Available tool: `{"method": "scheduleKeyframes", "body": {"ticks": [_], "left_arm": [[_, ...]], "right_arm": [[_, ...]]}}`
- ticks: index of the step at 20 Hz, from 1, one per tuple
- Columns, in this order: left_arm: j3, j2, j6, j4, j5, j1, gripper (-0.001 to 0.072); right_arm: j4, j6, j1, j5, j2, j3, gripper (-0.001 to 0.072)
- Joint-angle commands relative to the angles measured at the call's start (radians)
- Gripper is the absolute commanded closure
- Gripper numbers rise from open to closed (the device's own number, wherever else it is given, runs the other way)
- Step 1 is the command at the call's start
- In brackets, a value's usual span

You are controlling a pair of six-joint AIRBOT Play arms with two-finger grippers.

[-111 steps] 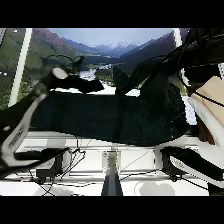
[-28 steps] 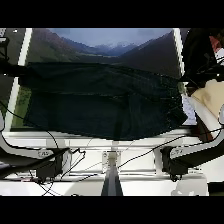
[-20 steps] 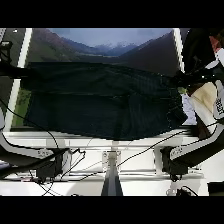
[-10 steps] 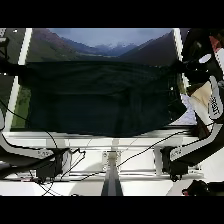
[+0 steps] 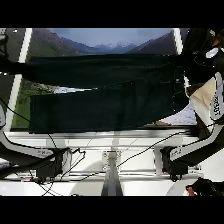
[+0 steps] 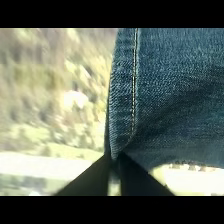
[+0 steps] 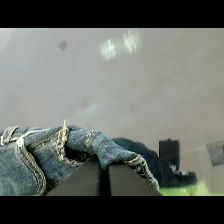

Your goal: Fold the clothes and pants, and hang the long-sleeved shirts on hangers.

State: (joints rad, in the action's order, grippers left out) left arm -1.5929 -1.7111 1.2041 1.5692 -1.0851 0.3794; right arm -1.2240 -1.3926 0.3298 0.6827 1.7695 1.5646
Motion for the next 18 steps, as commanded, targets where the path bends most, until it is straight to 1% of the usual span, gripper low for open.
{"method": "scheduleKeyframes", "body": {"ticks": [1,2,3,5,7,8,9,10,11,12,14,15,17,18], "left_arm": [[0.002,-0.079,0.011,-0.032,-0.026,-0.006,0.0141],[0.002,-0.085,0.062,-0.032,0.001,-0.011,0.0068],[0.001,-0.083,0.109,-0.032,0.023,-0.013,0.0069],[-0.023,-0.074,0.178,-0.025,0.029,-0.013,0.0072],[-0.059,-0.044,0.207,-0.022,0.011,-0.009,0.0075],[-0.072,-0.014,0.206,-0.022,0.003,-0.009,0.0173],[-0.078,0.021,0.206,-0.022,-0.001,-0.009,0.0327],[-0.078,0.065,0.206,-0.026,-0.001,-0.011,0.0427],[-0.078,0.107,0.206,-0.031,-0.005,-0.014,0.0547],[-0.078,0.154,0.204,-0.030,-0.010,-0.021,0.0689],[-0.077,0.243,0.201,-0.037,-0.012,-0.035,0.0683],[-0.076,0.285,0.182,-0.046,-0.017,-0.044,0.0684],[-0.065,0.359,0.079,-0.136,-0.045,-0.072,0.0685],[-0.043,0.392,0.032,-0.203,-0.047,-0.089,0.0685]], "right_arm": [[-0.026,-0.012,0.000,-0.036,0.000,0.004,0.0149],[-0.027,-0.012,0.000,-0.039,0.000,0.004,0.0016],[-0.027,-0.012,0.000,-0.035,-0.002,0.004,0.0020],[-0.029,-0.012,0.000,-0.011,-0.004,0.004,0.0022],[-0.037,-0.012,0.001,0.043,-0.020,0.004,0.0033],[-0.050,-0.011,0.000,0.082,-0.038,0.004,0.0158],[-0.061,-0.012,0.000,0.123,-0.060,0.004,0.0350],[-0.068,-0.011,0.000,0.177,-0.091,0.004,0.0523],[-0.076,-0.007,0.000,0.235,-0.129,0.004,0.0681],[-0.088,-0.007,0.000,0.291,-0.169,0.004,0.0678],[-0.132,-0.009,0.000,0.386,-0.262,0.003,0.0678],[-0.160,-0.009,0.000,0.432,-0.313,-0.002,0.0678],[-0.226,-0.014,0.001,0.492,-0.423,-0.068,0.0678],[-0.262,-0.024,0.001,0.510,-0.492,-0.138,0.0678]]}}
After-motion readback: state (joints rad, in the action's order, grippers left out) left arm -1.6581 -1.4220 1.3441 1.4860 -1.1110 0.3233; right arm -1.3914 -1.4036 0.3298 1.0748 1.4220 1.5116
